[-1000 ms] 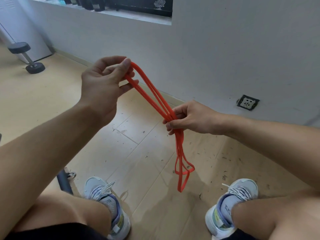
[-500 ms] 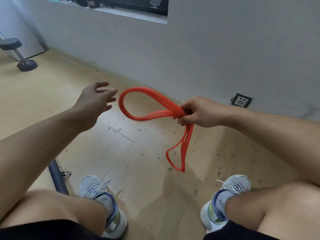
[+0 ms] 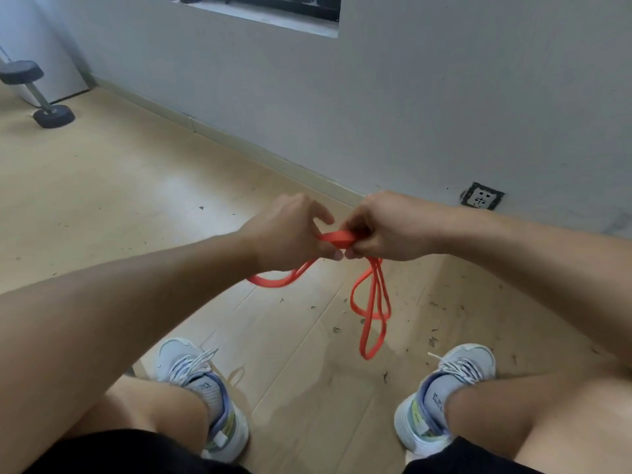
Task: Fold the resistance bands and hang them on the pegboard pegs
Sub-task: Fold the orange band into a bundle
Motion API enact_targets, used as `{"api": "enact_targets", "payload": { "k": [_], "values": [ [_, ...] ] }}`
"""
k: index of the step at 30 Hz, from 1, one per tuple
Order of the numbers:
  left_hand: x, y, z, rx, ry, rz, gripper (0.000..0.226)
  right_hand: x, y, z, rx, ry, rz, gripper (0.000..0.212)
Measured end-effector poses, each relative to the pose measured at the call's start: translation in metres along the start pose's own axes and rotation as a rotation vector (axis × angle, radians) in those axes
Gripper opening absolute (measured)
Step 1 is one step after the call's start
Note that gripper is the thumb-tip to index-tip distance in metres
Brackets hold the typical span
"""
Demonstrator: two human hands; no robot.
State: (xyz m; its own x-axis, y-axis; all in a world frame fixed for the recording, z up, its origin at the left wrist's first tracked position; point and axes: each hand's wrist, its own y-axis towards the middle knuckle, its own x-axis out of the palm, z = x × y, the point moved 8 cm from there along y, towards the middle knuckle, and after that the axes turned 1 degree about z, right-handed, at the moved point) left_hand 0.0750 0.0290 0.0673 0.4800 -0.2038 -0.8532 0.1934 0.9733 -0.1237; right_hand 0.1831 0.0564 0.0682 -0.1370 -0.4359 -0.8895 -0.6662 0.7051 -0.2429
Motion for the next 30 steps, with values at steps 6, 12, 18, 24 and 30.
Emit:
{"api": "enact_targets", "payload": {
  "k": [6, 12, 18, 24, 30],
  "values": [
    [-0.023, 0.0, 0.007, 0.023, 0.032, 0.047, 0.018, -0.003, -0.001, 0.011, 0.037, 0.226, -0.047, 0.019],
    [-0.04, -0.008, -0.011, -0.062, -0.141, 0.048, 0.01, 0.005, -0.006, 0.02, 0.031, 0.331, -0.147, 0.012],
    [-0.042, -0.013, -0.018, -0.065, -0.159, 0.005, 0.007, 0.006, -0.002, 0.021, 0.009, 0.261, -0.099, 0.003],
    [-0.018, -0.018, -0.02, -0.055, -0.156, -0.145, 0.003, 0.014, -0.005, 0.007, -0.013, 0.247, -0.161, 0.022],
    [-0.001, -0.01, -0.003, 0.051, -0.033, -0.121, 0.02, 0.028, -0.002, -0.001, -0.019, 0.188, -0.222, 0.016]
  ]
}}
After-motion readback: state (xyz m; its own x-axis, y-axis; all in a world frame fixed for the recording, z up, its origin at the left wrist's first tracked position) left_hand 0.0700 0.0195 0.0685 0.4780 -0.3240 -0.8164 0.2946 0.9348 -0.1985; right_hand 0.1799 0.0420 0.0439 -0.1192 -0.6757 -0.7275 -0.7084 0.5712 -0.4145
